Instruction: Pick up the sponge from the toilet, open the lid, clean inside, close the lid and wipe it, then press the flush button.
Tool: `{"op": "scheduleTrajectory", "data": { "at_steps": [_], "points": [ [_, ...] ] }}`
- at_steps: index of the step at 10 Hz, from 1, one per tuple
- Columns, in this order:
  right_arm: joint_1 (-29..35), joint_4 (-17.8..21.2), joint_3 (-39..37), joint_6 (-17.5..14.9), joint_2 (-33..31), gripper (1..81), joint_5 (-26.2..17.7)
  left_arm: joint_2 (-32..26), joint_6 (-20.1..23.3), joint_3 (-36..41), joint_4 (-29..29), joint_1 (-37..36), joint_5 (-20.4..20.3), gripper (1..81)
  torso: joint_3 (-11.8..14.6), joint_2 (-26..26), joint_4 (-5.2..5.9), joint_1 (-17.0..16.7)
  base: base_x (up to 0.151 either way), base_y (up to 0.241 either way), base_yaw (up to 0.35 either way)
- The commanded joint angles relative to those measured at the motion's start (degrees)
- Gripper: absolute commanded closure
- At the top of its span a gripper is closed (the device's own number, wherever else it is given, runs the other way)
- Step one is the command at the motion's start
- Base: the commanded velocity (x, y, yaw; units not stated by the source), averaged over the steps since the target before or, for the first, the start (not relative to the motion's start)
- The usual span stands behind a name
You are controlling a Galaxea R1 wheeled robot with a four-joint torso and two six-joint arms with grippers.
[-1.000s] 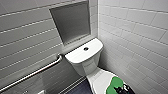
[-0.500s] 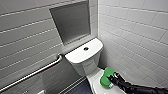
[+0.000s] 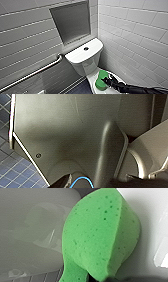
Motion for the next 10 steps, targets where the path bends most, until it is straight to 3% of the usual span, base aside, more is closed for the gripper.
{"op": "scheduleTrajectory", "data": {
  "at_steps": [1, 3, 5, 10],
  "points": [
    [4.29, 0.83, -3.04, 0.33, -0.38, 81.1, -4.63, -1.11, 0.38, 0.10, -0.02, -0.32, 4.52, 1.0, 0.00, 0.00, 0.00, 0.00, 0.000, 0.000, 0.000],
    [2.36, 0.57, 1.61, 1.30, -4.86, 81.1, -3.32, -1.02, 0.38, 0.10, -0.02, -0.32, 4.52, 1.0, 0.00, 0.00, 0.00, 0.00, 0.000, 0.000, 0.000],
    [-0.53, -0.92, 11.89, 1.21, -10.57, 81.1, 4.32, -0.84, 0.38, 0.10, 0.15, -0.32, 4.52, 1.0, 0.00, 0.00, 0.00, 0.00, 0.000, 0.000, 0.000],
    [-7.04, -3.04, 19.63, 1.47, -18.92, 81.1, 8.98, -0.93, 0.38, 0.10, 0.24, -0.32, 4.52, 1.0, 0.00, 0.00, 0.00, 0.00, 0.000, 0.000, 0.000]
  ]
}}
